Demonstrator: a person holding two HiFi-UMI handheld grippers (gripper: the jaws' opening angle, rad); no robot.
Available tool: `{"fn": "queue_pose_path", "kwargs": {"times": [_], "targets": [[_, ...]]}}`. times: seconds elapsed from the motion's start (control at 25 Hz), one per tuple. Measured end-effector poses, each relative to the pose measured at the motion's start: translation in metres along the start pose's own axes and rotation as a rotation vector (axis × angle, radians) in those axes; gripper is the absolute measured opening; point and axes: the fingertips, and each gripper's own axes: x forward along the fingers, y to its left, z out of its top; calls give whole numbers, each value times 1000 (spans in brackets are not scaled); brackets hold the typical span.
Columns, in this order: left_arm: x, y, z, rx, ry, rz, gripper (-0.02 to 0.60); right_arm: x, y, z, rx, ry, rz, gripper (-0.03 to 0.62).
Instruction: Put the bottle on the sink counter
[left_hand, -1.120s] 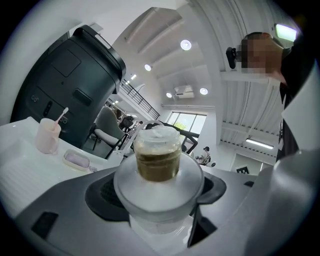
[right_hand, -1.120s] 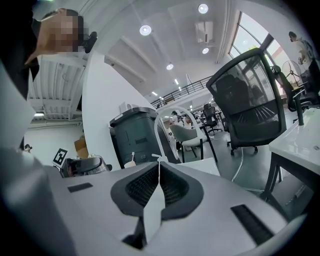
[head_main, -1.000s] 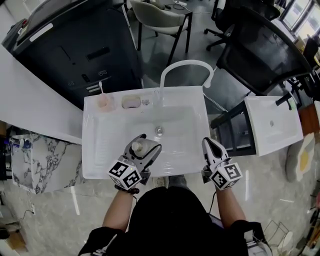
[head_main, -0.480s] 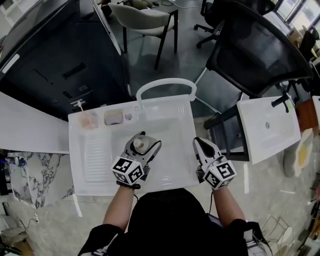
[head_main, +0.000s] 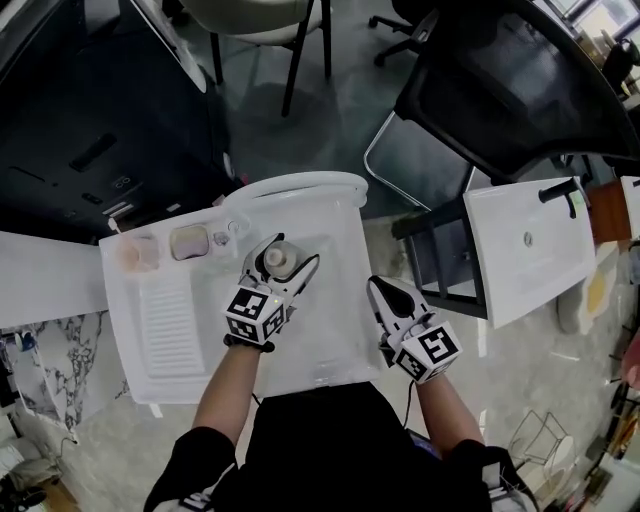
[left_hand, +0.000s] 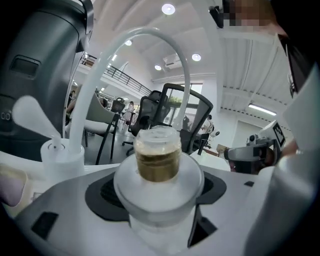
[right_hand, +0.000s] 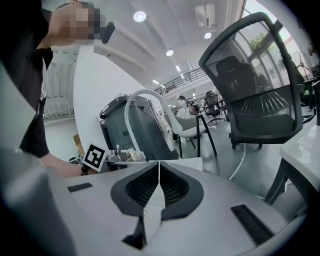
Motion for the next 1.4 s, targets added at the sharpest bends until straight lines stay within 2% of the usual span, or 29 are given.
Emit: {"fn": "queue_pose_path", "kwargs": {"times": [0.4,0.48,0.8,1.16,1.4], "targets": [[52,31,-14,10,47,86,351,9,-25,-9,27,32,-18,31],[58,37,-15,36,46,107,351,9,-25,-14,32,45,-18,32],[86,50,-16,229,100,185,351,11,-28,-19,-11,79,-28,32],[94,60,-22,292,140,270,351,19,-26,-13,7,69,-6,31],[96,60,-22,322,129,309,353,22,-23,-16,18,77,5,31]]}}
